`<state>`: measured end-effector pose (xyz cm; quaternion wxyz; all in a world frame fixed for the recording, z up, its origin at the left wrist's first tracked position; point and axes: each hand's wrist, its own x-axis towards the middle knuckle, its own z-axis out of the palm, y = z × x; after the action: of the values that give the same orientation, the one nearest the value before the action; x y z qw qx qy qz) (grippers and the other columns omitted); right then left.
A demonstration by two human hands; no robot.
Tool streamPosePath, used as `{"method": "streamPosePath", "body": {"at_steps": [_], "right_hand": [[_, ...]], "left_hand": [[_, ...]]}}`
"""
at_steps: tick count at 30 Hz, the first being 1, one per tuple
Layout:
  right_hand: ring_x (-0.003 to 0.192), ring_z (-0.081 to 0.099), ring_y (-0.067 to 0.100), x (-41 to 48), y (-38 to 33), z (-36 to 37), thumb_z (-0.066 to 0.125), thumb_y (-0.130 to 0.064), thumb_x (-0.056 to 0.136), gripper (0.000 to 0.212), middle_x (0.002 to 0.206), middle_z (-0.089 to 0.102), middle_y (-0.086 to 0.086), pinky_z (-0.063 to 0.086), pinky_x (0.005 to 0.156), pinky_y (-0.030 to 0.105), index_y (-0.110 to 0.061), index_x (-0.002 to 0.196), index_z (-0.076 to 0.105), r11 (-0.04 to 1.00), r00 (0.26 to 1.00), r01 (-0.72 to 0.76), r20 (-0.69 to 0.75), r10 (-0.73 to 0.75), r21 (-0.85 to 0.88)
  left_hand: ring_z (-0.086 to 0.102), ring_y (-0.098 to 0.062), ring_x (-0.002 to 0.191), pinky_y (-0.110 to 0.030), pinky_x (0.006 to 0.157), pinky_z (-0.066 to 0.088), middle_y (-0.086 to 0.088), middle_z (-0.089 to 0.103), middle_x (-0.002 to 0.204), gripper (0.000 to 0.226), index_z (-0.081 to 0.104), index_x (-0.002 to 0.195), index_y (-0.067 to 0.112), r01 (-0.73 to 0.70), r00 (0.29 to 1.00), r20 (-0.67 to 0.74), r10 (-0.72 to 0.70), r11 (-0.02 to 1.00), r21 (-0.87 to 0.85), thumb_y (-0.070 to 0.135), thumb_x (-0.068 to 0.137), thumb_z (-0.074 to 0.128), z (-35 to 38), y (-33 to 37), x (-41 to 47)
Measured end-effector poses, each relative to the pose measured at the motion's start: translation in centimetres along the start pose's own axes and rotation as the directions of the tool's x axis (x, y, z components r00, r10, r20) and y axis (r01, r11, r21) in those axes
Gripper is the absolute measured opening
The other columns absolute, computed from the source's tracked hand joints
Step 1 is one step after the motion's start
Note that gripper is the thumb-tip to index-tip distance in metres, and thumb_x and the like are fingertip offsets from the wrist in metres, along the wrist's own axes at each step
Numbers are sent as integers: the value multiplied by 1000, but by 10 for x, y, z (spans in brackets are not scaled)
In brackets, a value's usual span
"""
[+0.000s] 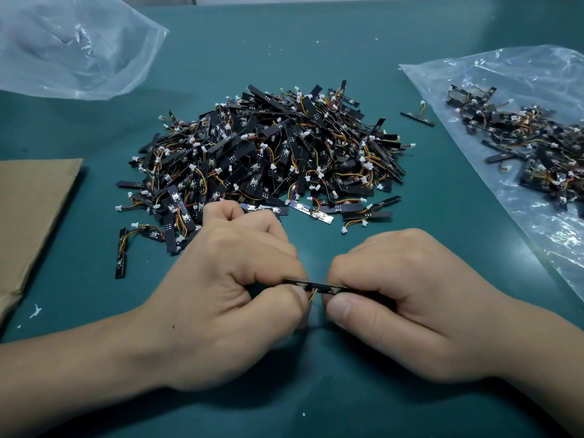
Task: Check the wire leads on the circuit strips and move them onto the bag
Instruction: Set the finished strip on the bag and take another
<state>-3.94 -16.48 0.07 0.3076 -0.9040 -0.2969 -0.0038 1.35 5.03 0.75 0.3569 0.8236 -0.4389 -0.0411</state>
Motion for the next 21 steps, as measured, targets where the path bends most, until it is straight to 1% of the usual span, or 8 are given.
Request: {"method": "streamPosePath", "body": {"at_steps": [4, 7, 10, 12, 14, 16, 18, 21], "right_hand": [[55, 39, 24, 1, 0, 0, 44, -33, 98, 36, 57, 40, -3, 39, 54, 47, -18, 66, 45, 999, 999, 41, 15, -41, 0], [52, 37, 28, 1, 1, -1, 46, -27, 92, 33, 54, 35, 1, 37, 51, 46, -16, 62, 38, 998, 999, 54, -6, -54, 17], [47, 36, 17, 0, 6, -1, 47, -22, 92, 35, 52, 33, -2, 37, 49, 34, -19, 59, 39, 980, 992, 32, -127, -7, 195], [47, 38, 10, 1, 9, -3, 49, -23, 96, 34, 53, 43, -2, 34, 48, 23, -21, 62, 50, 917, 946, -12, -293, 140, 399], [43, 39, 14, 5, 13, -8, 53, -26, 100, 18, 60, 58, 3, 34, 45, 21, -20, 91, 67, 760, 809, 16, -454, 372, 650], [41, 39, 17, 8, 18, -9, 52, -30, 98, 28, 68, 64, 7, 34, 42, 20, -20, 122, 63, 605, 721, 17, -429, 545, 796], [41, 43, 13, 8, 19, -7, 57, -27, 96, 27, 65, 64, 4, 36, 43, 17, -21, 121, 66, 656, 748, -62, -401, 529, 752], [47, 51, 4, 6, 9, 2, 63, -19, 96, 13, 60, 64, -7, 39, 49, 14, -21, 99, 75, 872, 874, -139, -355, 331, 470]], "left_hand": [[55, -13, 72, -37, 81, 24, 8, 54, 55, 29, 59, 52, 17, -15, 1000, 2, 15, 1000, 2, 23, 79, 50, 0, -1, 0], [56, -11, 77, -42, 80, 26, 9, 58, 64, 26, 64, 63, 23, -24, 1000, 2, 24, 999, 43, 26, 84, 50, 2, 2, 0], [57, -13, 89, -41, 82, 28, 12, 60, 84, 20, 69, 93, 30, -14, 997, -69, 18, 999, 48, 31, 90, 49, 1, 7, 0], [55, -12, 93, -38, 83, 28, 14, 58, 90, 23, 66, 105, 31, 37, 994, -103, -35, 999, 13, 33, 91, 47, -1, 7, -1], [55, -11, 93, -35, 84, 28, 14, 56, 88, 23, 65, 105, 33, 101, 988, -113, -103, 995, -25, 35, 92, 46, 0, 8, -1], [55, -10, 94, -34, 85, 28, 14, 57, 88, 17, 65, 101, 33, 129, 987, -101, -128, 992, 5, 30, 91, 52, 2, 10, 0], [59, -14, 92, -37, 84, 29, 13, 62, 90, 21, 70, 98, 26, 126, 989, -92, -117, 987, 103, 15, 84, 58, 5, 14, 5], [59, -26, 81, -35, 71, 28, -9, 68, 82, 22, 74, 84, 1, 14, 997, -72, 7, 958, 286, -6, 67, 62, 3, 19, 12]]}}
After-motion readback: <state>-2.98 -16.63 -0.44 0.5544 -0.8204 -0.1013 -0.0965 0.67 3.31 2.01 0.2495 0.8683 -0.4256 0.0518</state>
